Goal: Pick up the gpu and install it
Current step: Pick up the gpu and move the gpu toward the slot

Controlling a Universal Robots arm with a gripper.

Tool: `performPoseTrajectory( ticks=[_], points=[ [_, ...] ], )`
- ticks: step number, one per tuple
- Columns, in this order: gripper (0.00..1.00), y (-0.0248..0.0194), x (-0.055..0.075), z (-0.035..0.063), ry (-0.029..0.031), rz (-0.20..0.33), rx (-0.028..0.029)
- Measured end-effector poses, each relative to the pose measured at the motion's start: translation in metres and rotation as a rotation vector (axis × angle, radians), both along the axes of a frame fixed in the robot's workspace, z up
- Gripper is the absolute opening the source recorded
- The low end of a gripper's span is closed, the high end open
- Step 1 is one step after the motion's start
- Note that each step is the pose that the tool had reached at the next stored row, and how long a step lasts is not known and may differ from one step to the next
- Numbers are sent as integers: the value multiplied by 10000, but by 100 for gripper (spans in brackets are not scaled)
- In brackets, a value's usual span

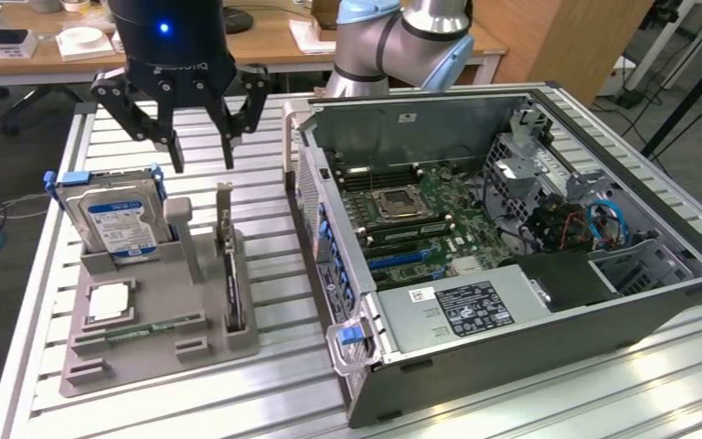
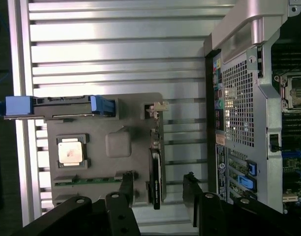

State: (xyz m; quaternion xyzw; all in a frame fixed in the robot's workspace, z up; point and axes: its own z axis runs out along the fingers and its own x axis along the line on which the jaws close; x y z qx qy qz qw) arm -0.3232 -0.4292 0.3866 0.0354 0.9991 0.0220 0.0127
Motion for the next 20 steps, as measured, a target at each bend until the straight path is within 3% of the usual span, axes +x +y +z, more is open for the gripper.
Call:
performPoseTrajectory(
  ticks=[20],
  points=[
    [53,0,-2,-119,0,0,0]
  ],
)
